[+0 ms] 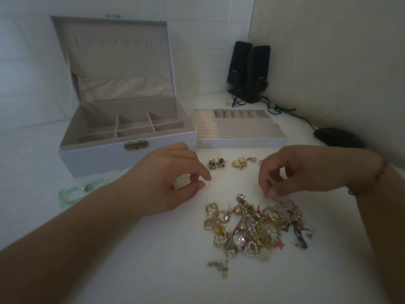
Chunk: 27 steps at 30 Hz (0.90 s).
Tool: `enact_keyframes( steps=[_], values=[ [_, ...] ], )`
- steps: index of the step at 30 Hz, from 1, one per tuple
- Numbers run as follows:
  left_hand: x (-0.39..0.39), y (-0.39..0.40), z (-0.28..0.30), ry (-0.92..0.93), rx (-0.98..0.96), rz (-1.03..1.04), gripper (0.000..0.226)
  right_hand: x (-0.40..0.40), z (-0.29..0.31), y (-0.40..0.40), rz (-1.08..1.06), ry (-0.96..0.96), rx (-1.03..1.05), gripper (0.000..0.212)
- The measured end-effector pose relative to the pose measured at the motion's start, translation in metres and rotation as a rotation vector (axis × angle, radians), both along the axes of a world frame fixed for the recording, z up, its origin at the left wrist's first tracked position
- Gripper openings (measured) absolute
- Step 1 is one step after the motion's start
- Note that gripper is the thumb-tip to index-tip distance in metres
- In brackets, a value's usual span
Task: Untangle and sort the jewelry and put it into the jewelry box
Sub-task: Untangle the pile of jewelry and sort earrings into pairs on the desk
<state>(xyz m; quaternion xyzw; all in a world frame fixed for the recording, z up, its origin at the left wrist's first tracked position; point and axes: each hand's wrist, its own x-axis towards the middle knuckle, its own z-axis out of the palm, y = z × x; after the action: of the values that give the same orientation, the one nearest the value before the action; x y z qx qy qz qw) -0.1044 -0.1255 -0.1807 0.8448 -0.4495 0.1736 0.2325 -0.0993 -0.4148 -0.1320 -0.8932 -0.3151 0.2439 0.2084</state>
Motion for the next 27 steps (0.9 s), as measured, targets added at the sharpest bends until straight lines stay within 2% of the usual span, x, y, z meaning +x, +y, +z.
enact_keyframes(
  steps=[3, 6, 16, 19, 24, 27],
  values=[
    [0.001, 0.001, 0.000, 0.001, -0.006, 0.001, 0.017, 0.000, 0.000, -0.002, -0.008, -0.014, -0.016, 0.014],
    [0.000, 0.001, 0.000, 0.002, -0.007, -0.002, 0.017, 0.001, 0.000, -0.005, 0.025, 0.054, -0.036, 0.022],
    [0.000, 0.002, 0.001, 0.006, 0.001, 0.009, 0.018, 0.000, 0.006, -0.009, 0.049, -0.002, 0.117, 0.007],
    [0.000, 0.002, 0.002, 0.010, -0.004, 0.001, 0.018, 0.002, 0.005, -0.010, 0.020, 0.019, 0.255, 0.010],
    [-0.002, 0.002, 0.002, 0.008, -0.015, 0.000, 0.017, 0.004, 0.004, -0.011, -0.024, 0.226, 0.632, 0.012],
    [-0.001, 0.002, 0.002, 0.002, -0.014, 0.002, 0.017, 0.008, -0.002, -0.005, -0.064, 0.316, 0.819, 0.007]
  ],
)
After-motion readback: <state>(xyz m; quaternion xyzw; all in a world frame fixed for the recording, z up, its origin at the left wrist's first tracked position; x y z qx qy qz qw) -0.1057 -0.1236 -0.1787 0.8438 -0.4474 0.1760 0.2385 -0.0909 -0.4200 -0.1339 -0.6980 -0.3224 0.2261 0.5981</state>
